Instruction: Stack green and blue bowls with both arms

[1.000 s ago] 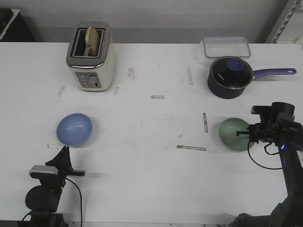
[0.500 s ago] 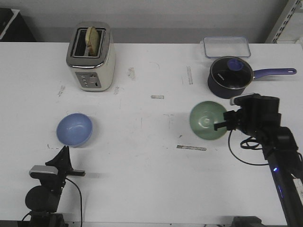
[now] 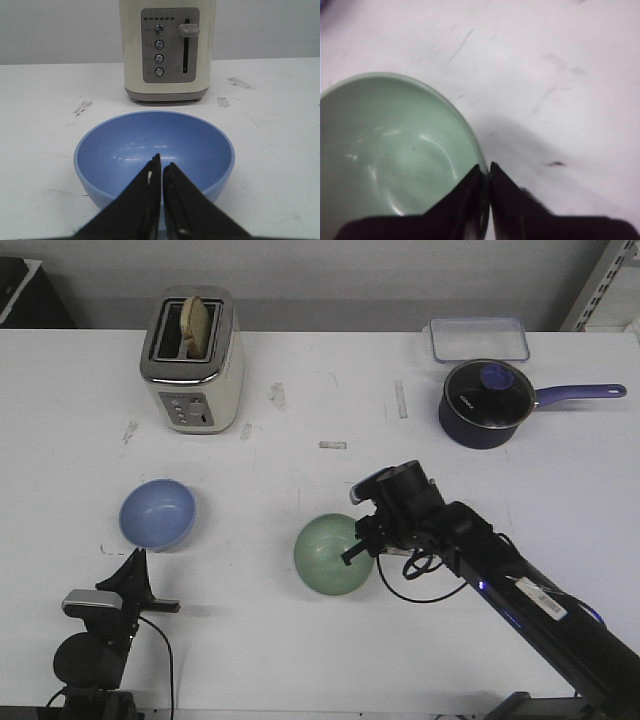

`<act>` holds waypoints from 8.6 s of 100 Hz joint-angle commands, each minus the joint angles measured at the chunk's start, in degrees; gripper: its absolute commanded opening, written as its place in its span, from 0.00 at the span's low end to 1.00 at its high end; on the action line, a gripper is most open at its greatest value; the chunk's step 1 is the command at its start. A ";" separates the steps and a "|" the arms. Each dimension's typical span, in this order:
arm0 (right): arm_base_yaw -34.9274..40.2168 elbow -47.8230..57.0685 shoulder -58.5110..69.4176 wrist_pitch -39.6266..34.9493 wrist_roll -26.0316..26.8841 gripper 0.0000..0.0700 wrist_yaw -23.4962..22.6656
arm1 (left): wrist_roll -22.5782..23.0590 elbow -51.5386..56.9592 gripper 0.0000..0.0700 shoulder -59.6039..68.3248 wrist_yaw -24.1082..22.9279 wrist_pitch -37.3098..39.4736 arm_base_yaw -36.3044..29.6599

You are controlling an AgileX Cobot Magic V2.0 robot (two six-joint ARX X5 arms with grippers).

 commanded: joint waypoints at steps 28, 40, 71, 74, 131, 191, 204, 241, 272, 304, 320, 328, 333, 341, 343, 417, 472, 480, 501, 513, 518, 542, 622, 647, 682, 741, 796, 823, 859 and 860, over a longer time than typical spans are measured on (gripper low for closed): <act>2.71 0.92 8.26 2.71 1.14 0.00 0.48 | -0.11 -1.18 0.00 -0.11 -0.15 0.90 0.04; 2.71 0.92 8.26 2.73 0.74 0.07 1.40 | -0.11 -1.18 0.00 -0.11 -0.15 0.90 0.04; 2.73 2.45 6.54 2.43 -0.85 0.77 1.38 | -0.11 -1.18 0.00 -0.11 -0.15 0.90 0.04; 2.73 2.95 6.05 2.34 -1.05 0.77 1.60 | -0.11 -1.18 0.00 -0.11 -0.15 0.90 0.04; -12.46 2.73 -20.17 -0.04 -3.19 0.00 11.21 | -0.13 -1.18 0.00 -0.11 -0.15 2.78 0.04; -26.18 -38.27 -62.12 12.72 -5.73 0.00 7.80 | -0.39 1.38 0.00 -0.09 -0.17 7.10 0.04; -26.18 -39.60 -65.70 15.06 -5.88 0.00 7.34 | -1.49 6.80 0.00 0.33 -0.20 6.40 0.04; -26.08 -39.63 -66.34 15.21 -5.86 0.00 7.32 | 0.02 38.60 0.33 22.58 -0.98 -16.87 0.07; -26.03 -39.63 -66.34 15.17 -5.88 0.00 7.32 | -3.17 49.24 0.91 44.28 -5.33 -26.56 2.86; -26.03 -39.63 -66.34 14.88 -5.88 0.00 7.34 | -6.08 49.24 0.72 64.81 5.70 -27.10 11.43; -26.03 -39.63 -66.34 14.82 -5.88 0.00 7.34 | -6.40 49.24 0.55 71.19 7.87 -26.38 13.84; -26.03 -39.63 -66.34 14.82 -5.88 0.00 7.34 | -6.40 49.24 0.49 73.46 7.87 -26.38 14.56; -26.03 -39.63 -66.34 14.82 -5.88 0.00 7.34 | -6.40 49.24 0.42 74.44 7.87 -26.40 14.75; -26.03 -39.63 -66.34 14.82 -5.88 0.00 7.37 | -6.40 49.24 0.25 75.03 7.87 -26.40 14.86; -26.03 -39.63 -66.34 14.82 -5.88 0.00 7.34 | -6.38 49.24 0.19 75.03 7.87 -26.36 14.86; -26.03 -39.63 -66.31 14.82 -5.88 0.00 7.37 | -12.26 61.72 0.00 67.36 18.25 -24.57 10.05; -26.03 -39.63 -66.31 14.82 -5.88 0.00 7.37 | -12.33 64.96 0.00 69.55 19.76 -30.80 -24.26; -26.03 -39.63 -66.31 14.82 -5.88 0.00 7.37 | -12.33 64.96 0.00 72.11 19.56 -30.29 -27.50; -26.03 -39.63 -66.31 14.84 -5.88 0.00 7.37 | -12.20 64.96 0.00 79.25 16.74 -27.54 -32.24; -26.03 -39.63 -66.31 14.84 -5.88 0.00 7.37 | -12.11 64.96 0.00 82.84 15.72 -27.06 -32.94; -26.03 -39.63 -66.31 14.84 -5.88 0.00 7.37 | -12.09 64.96 0.00 83.93 15.72 -27.17 -33.05; -26.03 -39.63 -66.31 14.84 -5.88 0.00 7.37 | -11.96 64.96 0.09 86.55 15.72 -27.28 -33.09; -26.03 -39.63 -66.31 14.84 -5.88 0.00 7.37 | -9.27 77.70 0.14 80.37 8.85 -30.45 -29.51; -26.03 -39.63 -66.34 14.86 -5.88 0.00 7.34 | 1.18 77.70 0.00 73.24 -0.31 -37.11 -22.21; -26.03 -39.63 -66.34 15.56 -5.88 0.00 7.34 | 1.20 60.52 0.00 55.54 -2.97 -35.04 -8.63; -26.03 -39.63 -66.36 15.76 -5.90 0.00 7.41 | 1.88 23.89 0.00 18.86 -2.93 -13.68 2.27; -26.05 -39.63 -66.38 15.74 -5.90 0.00 7.41 | 1.81 23.89 0.00 17.22 -2.95 -13.77 2.29; -26.05 -39.63 -66.38 15.74 -5.90 0.00 7.41 | 1.77 23.37 0.00 15.63 -2.91 -13.51 2.25; -26.05 -39.63 -66.38 15.76 -5.90 0.00 7.41 | -0.31 2.40 0.00 0.04 -0.79 -0.52 2.25; -26.05 -39.63 -66.38 15.74 -5.90 0.00 7.41 | -0.31 1.79 0.00 -0.37 -0.79 -0.22 2.25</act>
